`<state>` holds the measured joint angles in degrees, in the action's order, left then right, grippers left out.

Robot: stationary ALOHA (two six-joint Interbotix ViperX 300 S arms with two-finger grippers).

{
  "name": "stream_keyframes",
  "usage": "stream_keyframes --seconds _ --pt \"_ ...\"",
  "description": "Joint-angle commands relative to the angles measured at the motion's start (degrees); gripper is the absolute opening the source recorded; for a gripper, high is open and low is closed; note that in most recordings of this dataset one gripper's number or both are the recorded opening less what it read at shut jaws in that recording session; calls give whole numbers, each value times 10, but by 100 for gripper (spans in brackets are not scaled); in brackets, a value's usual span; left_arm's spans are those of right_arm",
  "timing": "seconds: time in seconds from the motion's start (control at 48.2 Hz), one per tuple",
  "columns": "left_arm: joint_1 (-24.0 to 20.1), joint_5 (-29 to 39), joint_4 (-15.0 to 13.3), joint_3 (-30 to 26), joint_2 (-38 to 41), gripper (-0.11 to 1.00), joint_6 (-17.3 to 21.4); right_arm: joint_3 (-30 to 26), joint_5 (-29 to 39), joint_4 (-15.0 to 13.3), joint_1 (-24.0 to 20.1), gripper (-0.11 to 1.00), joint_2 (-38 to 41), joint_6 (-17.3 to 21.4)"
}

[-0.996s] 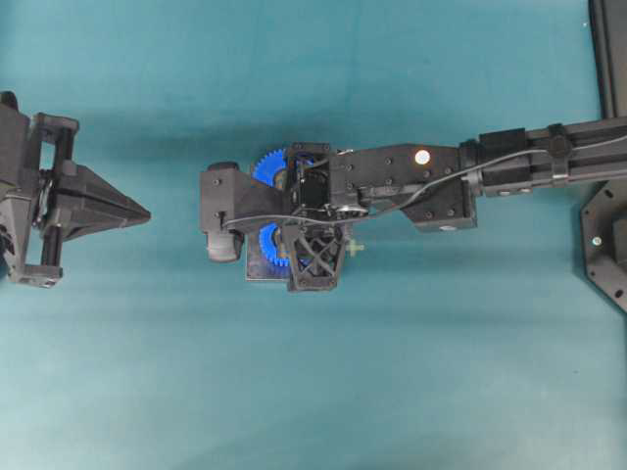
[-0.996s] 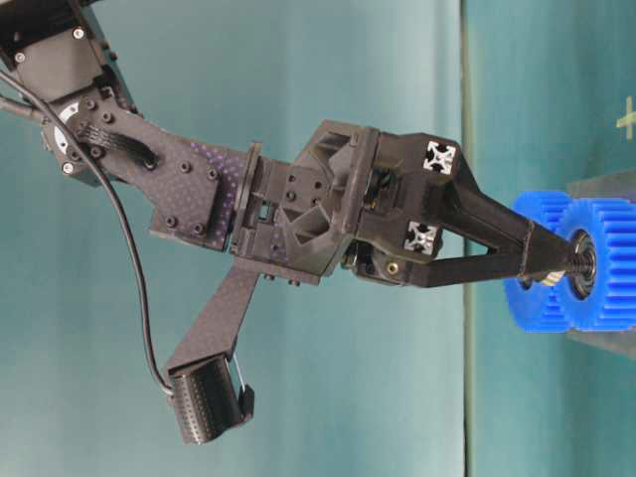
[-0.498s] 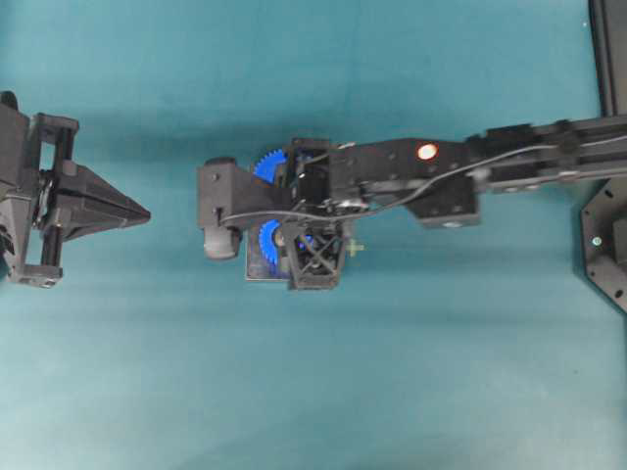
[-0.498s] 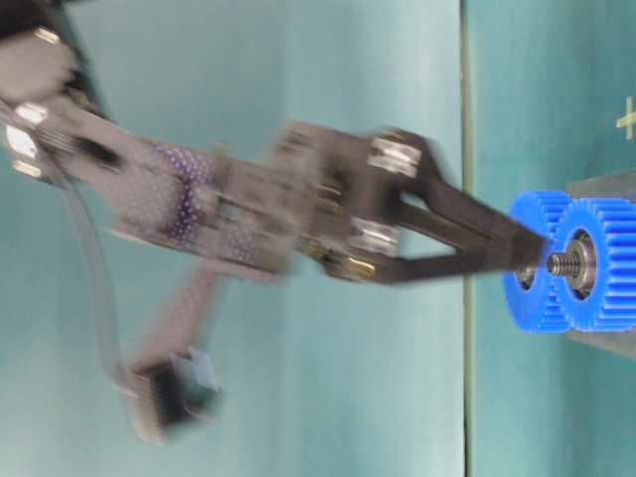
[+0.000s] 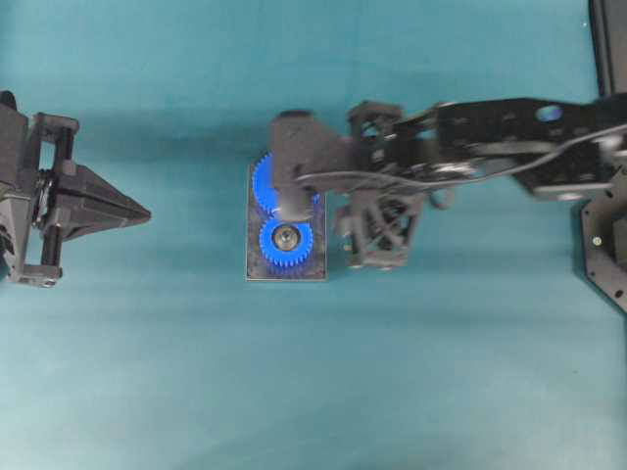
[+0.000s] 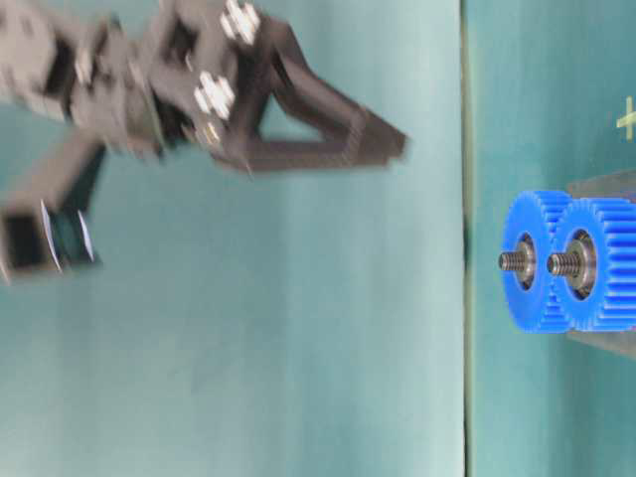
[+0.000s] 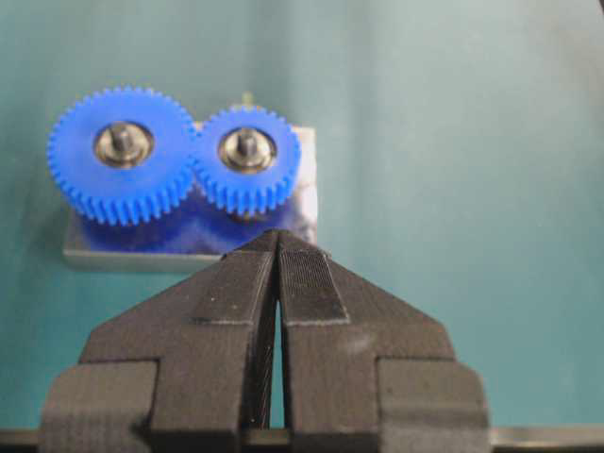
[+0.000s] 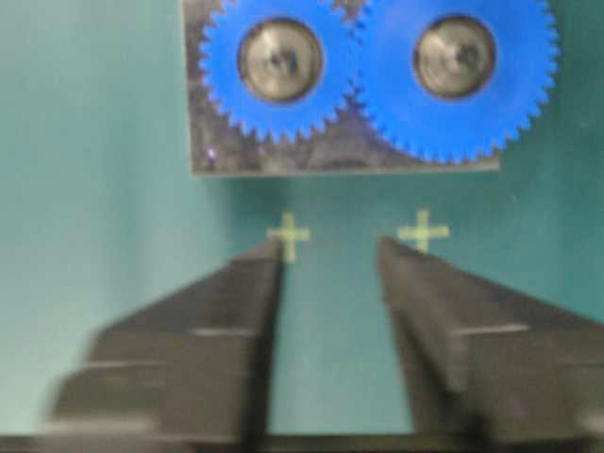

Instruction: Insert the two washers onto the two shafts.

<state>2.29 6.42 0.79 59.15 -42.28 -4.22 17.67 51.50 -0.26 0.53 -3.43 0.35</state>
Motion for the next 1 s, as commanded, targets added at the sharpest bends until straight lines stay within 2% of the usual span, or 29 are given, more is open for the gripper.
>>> stream_keyframes --seconds 0.0,0.228,0.332,0.623,0.872,0.976 --pt "1 -4 2 -5 -1 0 4 18 -30 -1 0 35 -33 5" --pt "1 -5 2 -4 -2 0 25 84 -127 -1 5 10 -66 4" --pt "1 -5 2 -3 -4 0 27 110 -160 -1 5 4 -81 4" --pt "1 -16 2 8 -26 0 30 194 -250 -1 6 1 -138 3" --pt "1 -18 2 19 -43 0 27 305 -432 -1 6 1 -196 4" --pt "1 -20 2 20 -41 0 24 345 -487 4 6 1 -211 6"
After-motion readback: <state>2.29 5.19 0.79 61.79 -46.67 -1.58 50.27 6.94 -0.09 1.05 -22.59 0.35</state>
